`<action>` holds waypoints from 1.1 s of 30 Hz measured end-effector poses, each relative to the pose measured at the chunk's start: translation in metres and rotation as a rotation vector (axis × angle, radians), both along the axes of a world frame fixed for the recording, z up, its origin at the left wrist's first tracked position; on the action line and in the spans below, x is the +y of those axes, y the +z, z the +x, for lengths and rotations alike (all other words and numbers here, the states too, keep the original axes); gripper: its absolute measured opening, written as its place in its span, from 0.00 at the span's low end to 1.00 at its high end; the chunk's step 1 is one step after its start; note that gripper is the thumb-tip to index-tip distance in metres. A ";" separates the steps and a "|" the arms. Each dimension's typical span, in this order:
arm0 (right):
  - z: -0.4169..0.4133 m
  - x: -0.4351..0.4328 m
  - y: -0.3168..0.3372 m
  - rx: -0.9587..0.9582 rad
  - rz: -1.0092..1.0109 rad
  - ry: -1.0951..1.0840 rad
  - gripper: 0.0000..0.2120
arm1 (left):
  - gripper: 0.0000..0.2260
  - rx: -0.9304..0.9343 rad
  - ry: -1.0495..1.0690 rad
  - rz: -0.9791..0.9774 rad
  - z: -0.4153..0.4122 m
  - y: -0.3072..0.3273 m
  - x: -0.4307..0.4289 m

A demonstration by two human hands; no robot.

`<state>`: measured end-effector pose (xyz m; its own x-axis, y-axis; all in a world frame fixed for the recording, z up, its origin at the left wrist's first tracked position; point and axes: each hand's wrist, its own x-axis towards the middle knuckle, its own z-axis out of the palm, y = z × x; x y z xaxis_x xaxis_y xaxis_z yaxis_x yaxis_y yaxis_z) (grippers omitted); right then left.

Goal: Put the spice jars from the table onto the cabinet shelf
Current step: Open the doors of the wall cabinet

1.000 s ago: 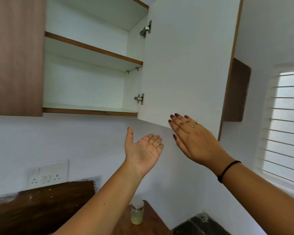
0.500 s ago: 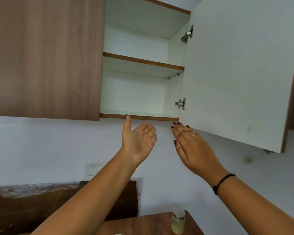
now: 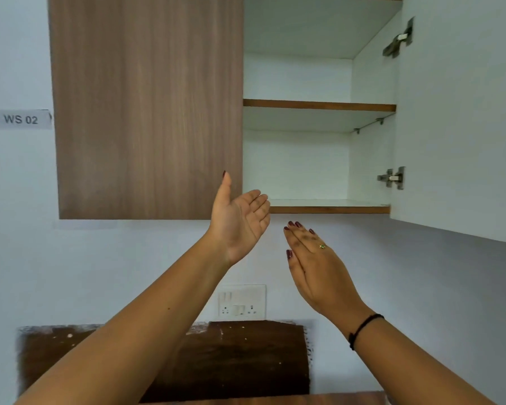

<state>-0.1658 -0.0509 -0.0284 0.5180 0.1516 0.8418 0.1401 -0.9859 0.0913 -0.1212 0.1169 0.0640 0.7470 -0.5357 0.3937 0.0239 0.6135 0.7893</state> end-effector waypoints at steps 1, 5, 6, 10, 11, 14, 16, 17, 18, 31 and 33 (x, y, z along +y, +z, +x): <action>0.009 0.009 0.000 -0.009 0.075 0.038 0.27 | 0.41 -0.030 0.007 0.030 0.006 0.004 0.006; 0.038 0.040 -0.002 -0.013 0.311 0.157 0.25 | 0.41 -0.175 0.053 0.212 0.029 0.016 0.028; 0.045 0.047 -0.003 -0.006 0.364 0.185 0.24 | 0.41 -0.202 0.064 0.254 0.036 0.018 0.032; 0.071 0.072 -0.012 -0.047 0.646 0.339 0.25 | 0.39 -0.305 0.094 0.416 0.064 0.022 0.047; 0.077 0.078 -0.014 -0.079 0.735 0.376 0.23 | 0.39 -0.328 0.102 0.452 0.068 0.023 0.049; 0.090 0.096 -0.014 -0.152 1.048 0.488 0.18 | 0.38 -0.391 0.123 0.530 0.083 0.030 0.055; 0.101 0.104 -0.011 -0.132 1.283 0.592 0.17 | 0.38 -0.453 0.171 0.600 0.089 0.035 0.057; 0.108 0.107 -0.011 -0.114 1.395 0.664 0.17 | 0.37 -0.511 0.214 0.661 0.092 0.037 0.056; 0.116 0.107 -0.010 -0.099 1.492 0.736 0.16 | 0.36 -0.589 0.272 0.730 0.094 0.037 0.055; 0.171 0.103 -0.009 0.070 2.178 1.252 0.22 | 0.29 -1.826 0.590 1.588 0.119 0.066 0.018; 0.173 0.102 -0.007 0.074 2.208 1.313 0.22 | 0.25 -1.959 0.639 1.696 0.129 0.076 0.012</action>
